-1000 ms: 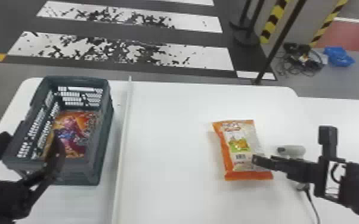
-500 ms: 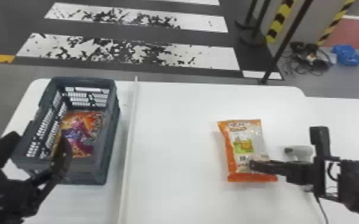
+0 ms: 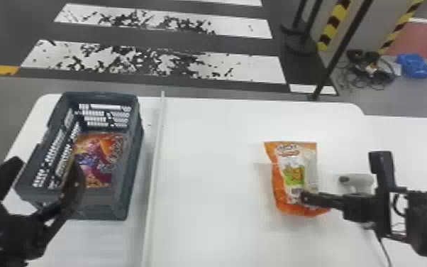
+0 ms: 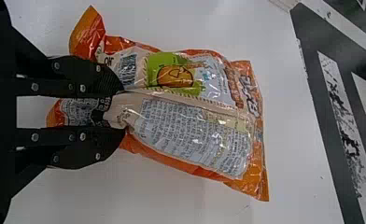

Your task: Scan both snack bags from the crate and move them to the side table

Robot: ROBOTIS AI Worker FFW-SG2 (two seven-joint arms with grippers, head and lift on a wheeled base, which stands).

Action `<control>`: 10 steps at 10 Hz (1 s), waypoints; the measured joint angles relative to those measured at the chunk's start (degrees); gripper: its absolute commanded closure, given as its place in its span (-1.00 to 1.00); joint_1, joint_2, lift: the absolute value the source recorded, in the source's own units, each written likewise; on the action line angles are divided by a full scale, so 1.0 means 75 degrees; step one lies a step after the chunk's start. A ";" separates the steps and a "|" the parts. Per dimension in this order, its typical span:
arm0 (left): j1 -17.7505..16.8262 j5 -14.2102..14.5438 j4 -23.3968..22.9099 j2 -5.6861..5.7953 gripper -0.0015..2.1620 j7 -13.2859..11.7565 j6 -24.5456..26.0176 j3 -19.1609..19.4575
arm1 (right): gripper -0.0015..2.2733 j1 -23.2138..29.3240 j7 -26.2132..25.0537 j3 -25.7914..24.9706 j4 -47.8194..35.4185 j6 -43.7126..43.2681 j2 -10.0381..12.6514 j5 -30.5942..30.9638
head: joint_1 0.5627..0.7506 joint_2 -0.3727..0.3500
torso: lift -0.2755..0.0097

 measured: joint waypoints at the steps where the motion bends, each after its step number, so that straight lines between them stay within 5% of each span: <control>1: 0.0012 0.0000 -0.0009 0.0000 -0.86 -0.0005 -0.0012 0.0003 | 0.99 0.0135 -0.0028 -0.0263 -0.0333 0.0098 0.0033 -0.0143 | 0.41 -0.28 | 0.40; 7: 0.0038 -0.0003 -0.0081 0.0000 -0.86 -0.0030 -0.0017 -0.0008 | 0.99 0.0135 -0.0897 -0.2528 -0.1059 0.0714 0.0042 -0.1607 | 0.41 -0.66 | 0.40; 10: 0.0037 -0.0009 -0.0053 -0.0011 -0.85 -0.0029 -0.0017 -0.0009 | 0.99 -0.0077 -0.2516 -0.3322 -0.0475 0.0327 -0.0052 -0.1968 | 0.41 -0.94 | 0.40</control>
